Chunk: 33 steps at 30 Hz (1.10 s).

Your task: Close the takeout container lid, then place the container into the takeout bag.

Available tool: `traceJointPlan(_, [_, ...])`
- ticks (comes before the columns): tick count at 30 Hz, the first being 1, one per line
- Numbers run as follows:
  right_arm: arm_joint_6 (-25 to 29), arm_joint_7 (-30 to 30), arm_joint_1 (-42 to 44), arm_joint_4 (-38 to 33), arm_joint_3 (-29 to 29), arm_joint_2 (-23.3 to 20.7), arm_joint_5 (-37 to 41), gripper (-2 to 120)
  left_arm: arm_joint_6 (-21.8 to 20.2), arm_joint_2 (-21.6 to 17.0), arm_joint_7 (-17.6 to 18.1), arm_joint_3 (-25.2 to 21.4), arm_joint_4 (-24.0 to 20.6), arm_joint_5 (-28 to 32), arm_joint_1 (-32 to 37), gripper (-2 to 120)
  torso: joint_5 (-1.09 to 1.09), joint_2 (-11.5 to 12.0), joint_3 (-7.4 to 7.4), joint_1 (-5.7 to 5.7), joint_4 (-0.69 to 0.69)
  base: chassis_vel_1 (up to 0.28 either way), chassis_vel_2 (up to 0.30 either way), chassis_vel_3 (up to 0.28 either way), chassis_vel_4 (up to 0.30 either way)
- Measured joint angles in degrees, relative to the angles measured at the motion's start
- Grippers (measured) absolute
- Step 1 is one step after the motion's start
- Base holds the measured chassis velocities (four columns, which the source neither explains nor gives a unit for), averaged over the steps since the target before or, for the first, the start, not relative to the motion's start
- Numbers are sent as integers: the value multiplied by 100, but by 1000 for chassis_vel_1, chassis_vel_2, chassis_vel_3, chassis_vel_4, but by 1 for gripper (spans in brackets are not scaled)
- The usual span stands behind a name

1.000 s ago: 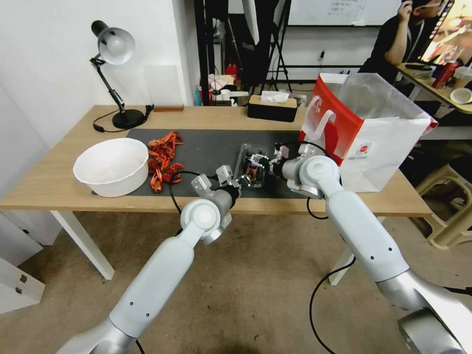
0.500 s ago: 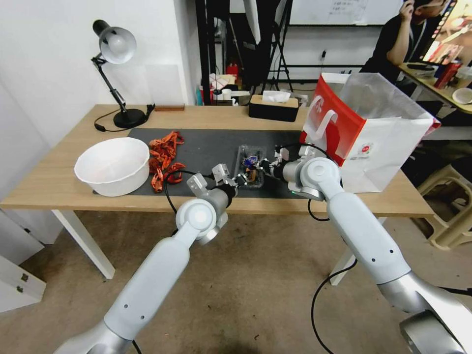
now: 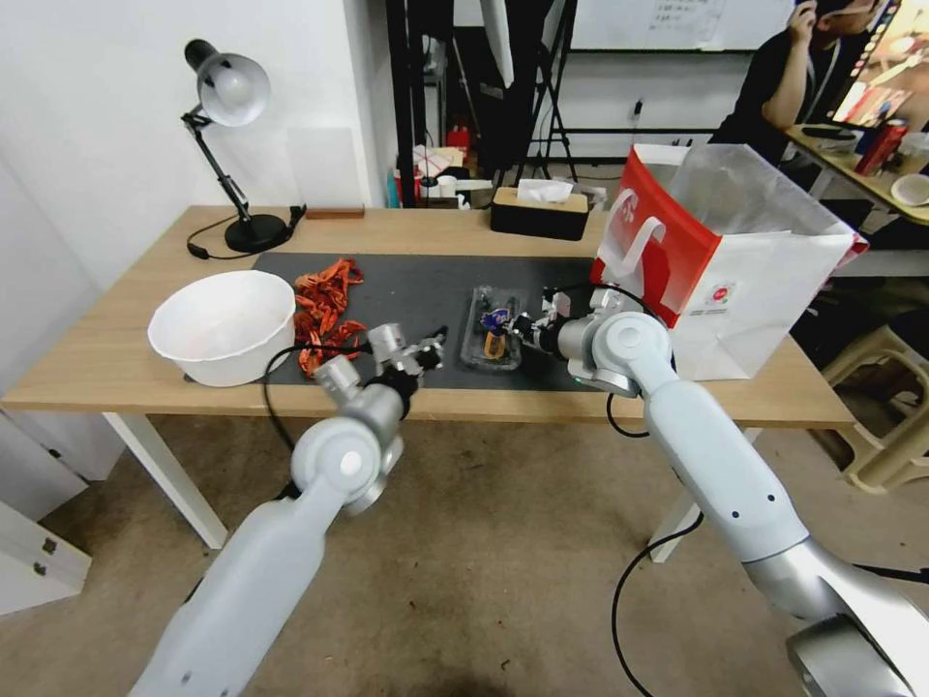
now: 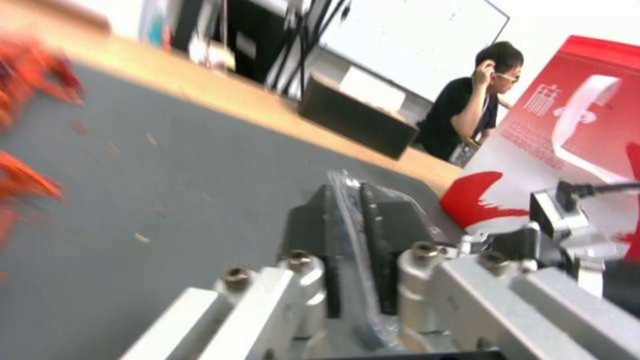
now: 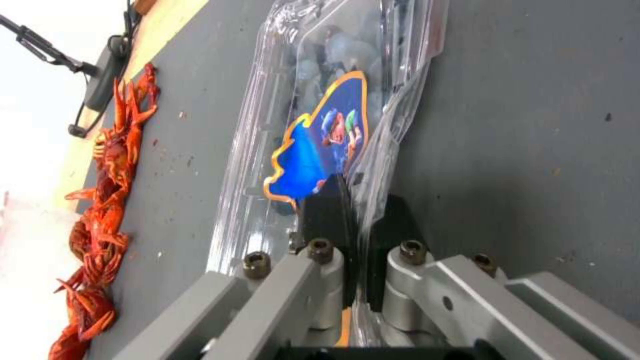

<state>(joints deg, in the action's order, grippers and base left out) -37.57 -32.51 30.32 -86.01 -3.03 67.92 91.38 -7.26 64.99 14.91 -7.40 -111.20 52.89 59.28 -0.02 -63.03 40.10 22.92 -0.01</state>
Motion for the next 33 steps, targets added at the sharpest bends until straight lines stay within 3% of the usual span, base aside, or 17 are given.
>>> traceJointPlan(1, [0,0,0,0,0,0,0,0,0,0,0,0,0,0,0,11,0,0,0,0,0,0,0,0,0])
traceJointPlan(6, [-2,-8,28,-26,-16,-8,20,0,552,-177,-181,-179,-215,-1360,716,30,0,0,0,0,2,0,0,0,0])
traceJointPlan(8, [-2,-41,81,-100,-65,-48,51,0,787,-268,-44,-220,-241,-2048,986,40,2,0,0,0,4,0,0,0,0])
traceJointPlan(12, [-5,-154,363,-398,-365,-246,120,0,970,-487,272,-73,-166,-2626,1065,54,0,0,0,0,-1,0,0,0,0])
traceJointPlan(14, [-4,-175,429,-467,-437,-294,134,0,973,-554,338,-45,-152,-2695,1099,57,0,0,0,0,-8,0,0,0,0])
traceJointPlan(17, [-2,-198,520,-549,-542,-347,160,0,1037,-758,495,-40,-144,-2727,1338,68,4,0,0,0,-5,0,0,0,0])
traceJointPlan(19, [0,-204,559,-589,-592,-364,197,0,1298,-890,599,-99,-72,-2772,1600,79,1,0,0,0,2,0,0,0,0])
traceJointPlan(22, [1,-197,574,-603,-607,-371,212,0,1385,-901,671,-140,-64,-2813,1713,86,-1,0,0,0,2,0,0,0,0])
traceJointPlan(24, [2,-165,586,-608,-620,-371,222,0,1425,-888,787,-180,-93,-2854,1871,96,3,0,0,0,1,0,0,0,0])
traceJointPlan(33, [-2,-139,593,-645,-658,-376,267,0,1415,-727,1129,-179,-116,-2911,2189,100,2,0,0,0,0,0,0,0,0])
